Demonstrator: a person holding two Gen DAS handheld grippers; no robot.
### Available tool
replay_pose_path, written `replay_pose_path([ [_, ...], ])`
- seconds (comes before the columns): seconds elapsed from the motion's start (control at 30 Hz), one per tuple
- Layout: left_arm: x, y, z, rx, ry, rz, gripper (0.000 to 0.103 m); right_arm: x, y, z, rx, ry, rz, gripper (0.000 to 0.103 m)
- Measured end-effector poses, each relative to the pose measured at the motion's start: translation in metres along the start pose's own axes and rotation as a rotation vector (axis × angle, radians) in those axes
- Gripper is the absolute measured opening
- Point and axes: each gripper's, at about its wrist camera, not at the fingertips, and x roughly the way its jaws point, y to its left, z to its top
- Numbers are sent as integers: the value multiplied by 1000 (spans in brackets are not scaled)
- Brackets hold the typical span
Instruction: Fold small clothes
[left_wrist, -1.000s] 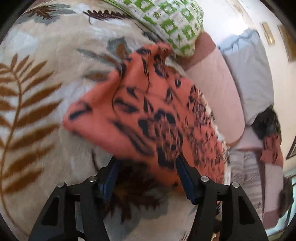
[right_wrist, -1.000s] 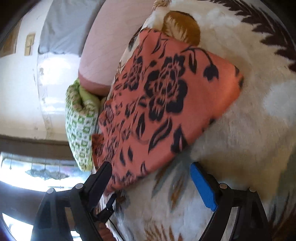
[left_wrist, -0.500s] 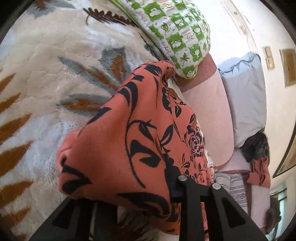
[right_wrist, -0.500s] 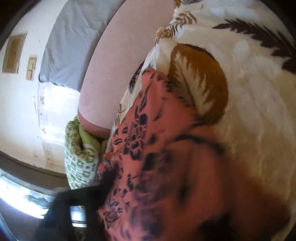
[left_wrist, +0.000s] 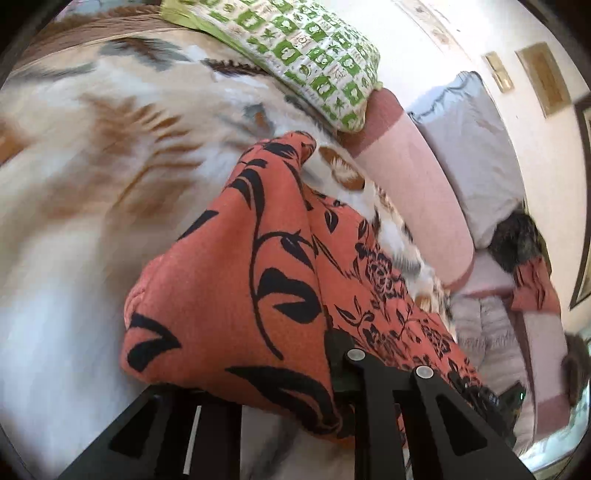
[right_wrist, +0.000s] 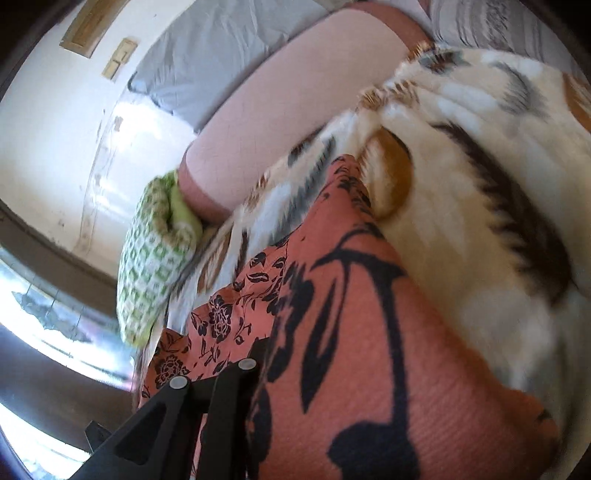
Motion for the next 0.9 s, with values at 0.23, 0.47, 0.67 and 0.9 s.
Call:
replay_pose_path([
  [0.23,-21,40,-41,-124,59,-49,31,-22,-63,-64,135,217,27,32],
  [0.47,-80,33,-37,-43,-52,99,39,-94,-51,-32,30,70,-183,59],
  [0.67,-133,-18,-20,207,-320,240,54,-125,-18,-28,-97,-63,-130,59],
  [0.9,-62,-67,-12,464,-162,353,66,-70,21,-73,-173,92,23,59],
])
